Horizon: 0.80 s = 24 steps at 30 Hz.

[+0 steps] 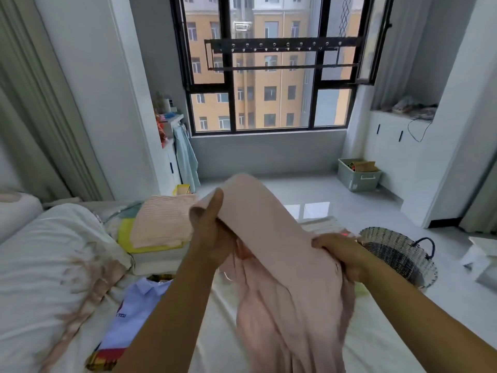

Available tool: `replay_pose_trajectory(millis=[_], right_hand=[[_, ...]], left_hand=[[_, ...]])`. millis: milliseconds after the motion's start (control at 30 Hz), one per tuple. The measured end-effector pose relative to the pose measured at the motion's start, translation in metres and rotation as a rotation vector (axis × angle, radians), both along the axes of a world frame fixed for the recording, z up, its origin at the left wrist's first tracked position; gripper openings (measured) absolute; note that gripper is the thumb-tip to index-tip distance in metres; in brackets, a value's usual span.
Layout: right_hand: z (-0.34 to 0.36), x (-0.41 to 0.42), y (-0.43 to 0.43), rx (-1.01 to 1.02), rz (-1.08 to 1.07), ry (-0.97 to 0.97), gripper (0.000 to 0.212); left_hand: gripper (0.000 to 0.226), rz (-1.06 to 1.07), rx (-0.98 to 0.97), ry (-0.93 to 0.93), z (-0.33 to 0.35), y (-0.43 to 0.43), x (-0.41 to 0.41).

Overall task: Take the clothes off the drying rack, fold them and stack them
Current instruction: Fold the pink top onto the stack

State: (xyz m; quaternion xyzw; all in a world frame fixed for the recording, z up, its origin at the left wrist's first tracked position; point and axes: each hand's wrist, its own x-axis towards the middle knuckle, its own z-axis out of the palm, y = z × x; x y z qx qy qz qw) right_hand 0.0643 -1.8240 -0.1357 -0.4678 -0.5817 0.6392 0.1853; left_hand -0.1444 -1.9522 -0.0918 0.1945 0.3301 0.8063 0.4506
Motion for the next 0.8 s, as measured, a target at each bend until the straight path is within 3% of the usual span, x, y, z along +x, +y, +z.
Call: replay_pose_trajectory(millis=[67, 167, 200, 300, 367, 467, 533, 600, 667, 700, 800], right_hand=[[0.002, 0.0, -0.005, 0.099, 0.052, -0.119, 0.03], [0.015, 0.0, -0.017, 0.347, 0.072, -0.219, 0.034], [0.021, 0.002, -0.021, 0.408, 0.035, -0.148, 0.034], [0.049, 0.013, -0.033, 0.367, -0.03, 0.384, 0.028], [0.068, 0.025, -0.041, 0.407, 0.086, 0.565, 0.041], [0.09, 0.033, -0.046, 0.572, 0.156, 0.448, 0.075], [0.097, 0.038, -0.045, 0.571, 0.176, 0.373, 0.085], [0.104, 0.048, -0.042, 0.534, 0.188, 0.408, 0.065], [0.116, 0.059, -0.039, 0.537, 0.182, 0.475, 0.036], [0.126, 0.065, -0.038, 0.529, 0.168, 0.523, 0.025], [0.159, 0.082, -0.035, 0.506, 0.155, 0.619, 0.019]], left_hand=[[0.108, -0.05, 0.039, 0.173, 0.036, -0.012, 0.021], [0.048, -0.025, 0.117, 0.415, 0.077, -0.019, 0.056], [0.033, -0.041, 0.114, 0.48, 0.089, -0.021, 0.067], [0.01, -0.084, 0.086, 0.59, 0.113, -0.017, 0.095], [0.008, -0.087, 0.073, 0.602, 0.119, -0.013, 0.115], [0.005, -0.117, 0.055, 0.571, 0.125, -0.009, 0.15], [0.003, -0.101, 0.042, 0.55, 0.13, -0.009, 0.167], [0.014, -0.054, 0.041, 0.528, 0.137, -0.007, 0.172], [0.058, -0.09, 0.049, 0.493, 0.142, -0.007, 0.166], [0.069, -0.135, 0.069, 0.498, 0.143, -0.009, 0.16], [0.06, -0.17, 0.088, 0.52, 0.126, -0.025, 0.133]])
